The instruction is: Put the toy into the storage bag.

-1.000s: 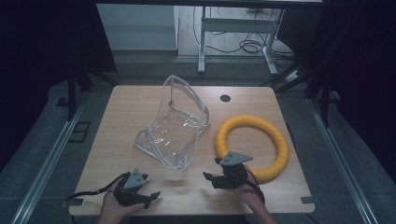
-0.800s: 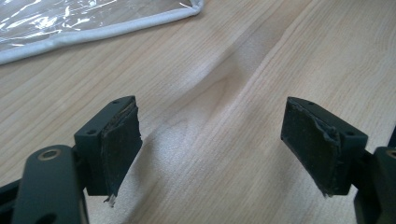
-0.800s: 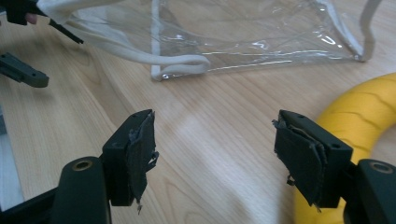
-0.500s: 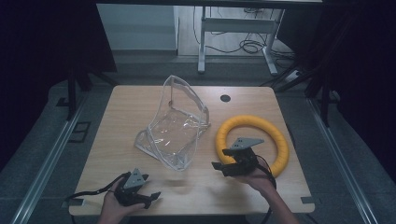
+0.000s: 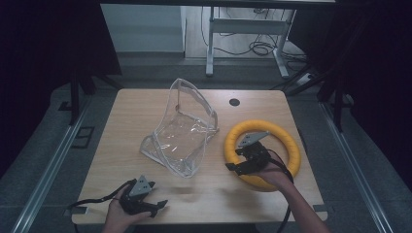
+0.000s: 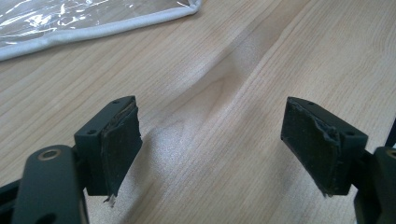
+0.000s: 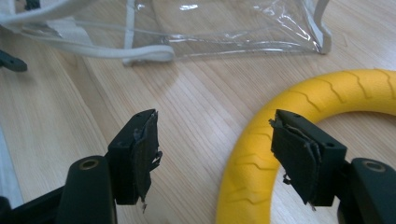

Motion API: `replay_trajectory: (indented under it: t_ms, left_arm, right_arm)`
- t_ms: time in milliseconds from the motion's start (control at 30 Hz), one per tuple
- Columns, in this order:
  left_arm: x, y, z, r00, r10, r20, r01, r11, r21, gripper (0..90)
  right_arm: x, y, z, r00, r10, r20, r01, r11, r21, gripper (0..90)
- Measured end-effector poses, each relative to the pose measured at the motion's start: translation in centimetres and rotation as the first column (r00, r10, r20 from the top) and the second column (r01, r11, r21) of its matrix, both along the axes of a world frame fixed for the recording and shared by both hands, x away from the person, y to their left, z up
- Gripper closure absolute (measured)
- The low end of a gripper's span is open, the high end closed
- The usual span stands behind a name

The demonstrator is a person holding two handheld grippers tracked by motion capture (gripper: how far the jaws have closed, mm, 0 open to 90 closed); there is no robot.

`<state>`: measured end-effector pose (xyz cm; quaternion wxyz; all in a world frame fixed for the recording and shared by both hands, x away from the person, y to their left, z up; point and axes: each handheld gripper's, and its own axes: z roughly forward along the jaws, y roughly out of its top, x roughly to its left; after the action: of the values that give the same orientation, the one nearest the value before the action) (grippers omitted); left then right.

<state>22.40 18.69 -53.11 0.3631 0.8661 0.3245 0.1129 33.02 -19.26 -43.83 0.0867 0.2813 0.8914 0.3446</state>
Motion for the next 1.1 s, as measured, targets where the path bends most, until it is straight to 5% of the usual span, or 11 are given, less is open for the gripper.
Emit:
replay_trajectory:
  t_ms: [433, 933, 1100]
  left_arm:
    - [0.0, 0.0, 0.1, 1.0, -0.001, -0.007, 0.001, 1.0, -0.007, 19.8]
    - [0.0, 0.0, 0.1, 1.0, 0.0, -0.006, 0.0, 1.0, -0.007, 19.8]
    - [0.0, 0.0, 0.1, 1.0, 0.001, -0.008, -0.001, 1.0, -0.007, 19.8]
  right_arm:
    - [1.5, -1.9, -0.2, 0.9969, -0.057, -0.054, 0.05, 0.9926, -0.11, 35.4]
    - [2.3, -2.3, -1.7, 0.9872, -0.047, -0.153, 0.008, 0.97, -0.243, 34.7]
    - [2.2, -2.0, -2.7, 0.9816, -0.032, -0.188, -0.025, 0.9556, -0.294, 33.9]
